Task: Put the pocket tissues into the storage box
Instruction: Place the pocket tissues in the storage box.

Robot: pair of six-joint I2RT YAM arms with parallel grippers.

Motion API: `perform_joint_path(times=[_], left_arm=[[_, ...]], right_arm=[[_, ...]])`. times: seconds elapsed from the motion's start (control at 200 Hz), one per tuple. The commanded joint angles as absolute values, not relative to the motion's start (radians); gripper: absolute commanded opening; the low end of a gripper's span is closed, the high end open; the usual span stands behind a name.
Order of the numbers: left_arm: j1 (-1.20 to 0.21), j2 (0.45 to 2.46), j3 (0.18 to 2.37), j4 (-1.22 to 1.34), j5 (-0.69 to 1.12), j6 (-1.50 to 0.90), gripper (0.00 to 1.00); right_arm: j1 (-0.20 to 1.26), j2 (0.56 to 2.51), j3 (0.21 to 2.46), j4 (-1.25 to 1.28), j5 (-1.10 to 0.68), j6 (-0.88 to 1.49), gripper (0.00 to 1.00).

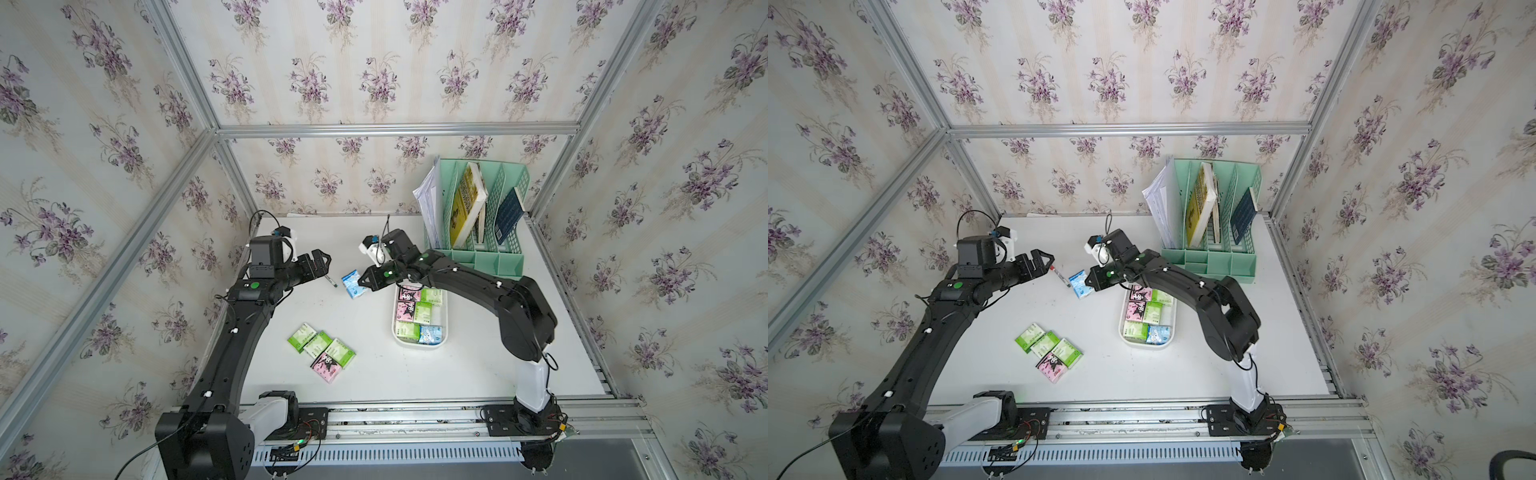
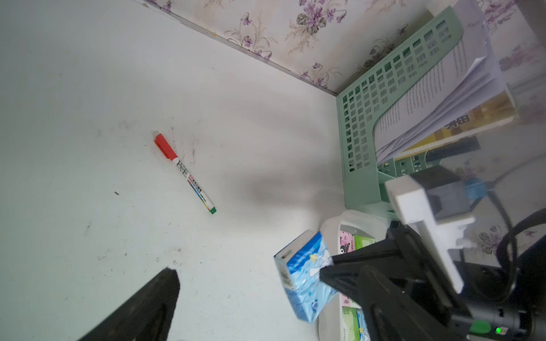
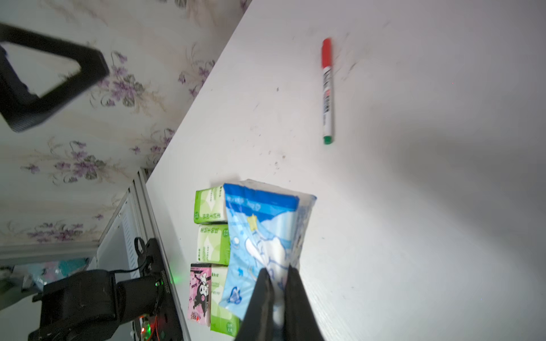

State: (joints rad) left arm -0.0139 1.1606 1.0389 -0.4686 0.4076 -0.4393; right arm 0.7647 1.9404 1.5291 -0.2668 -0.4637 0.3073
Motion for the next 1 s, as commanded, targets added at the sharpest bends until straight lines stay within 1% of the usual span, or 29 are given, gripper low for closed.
perform_joint_path(times=[0.0,0.2,0.29,0.4,0.58,0.719,0.999], left_arm=[[-0.074,1.199,1.068,-0.424,0.454,-0.397,0.99],[-0.265,1.344,1.180,-0.484,0.465,-0.286,0.99],[-0.308,1.408,1.230,-0.507,0.529,-0.263,0.99],[-0.330,1.517,1.275,-0.531,0.608,-0.262,0.99],[-0.360,1.601,1.324,-0.571,0.644,-0.257,0.99],[-0.364,1.598,1.321,-0.569,0.634,-0.259,0.99],[-0.364,1.595,1.322,-0.592,0.613,-0.244,0.99]], right_arm=[[0.703,1.819,1.411,-0.218,-0.391,0.371,0.00],[0.589,1.598,1.174,-0.247,-0.328,0.400,0.00],[0.563,1.534,1.086,-0.246,-0.318,0.430,0.00],[0.560,1.500,1.002,-0.221,-0.308,0.484,0.00],[0.560,1.532,0.950,-0.147,-0.304,0.549,0.00],[0.560,1.578,0.976,-0.133,-0.264,0.555,0.00],[0.562,1.681,1.045,-0.126,-0.273,0.571,0.00]])
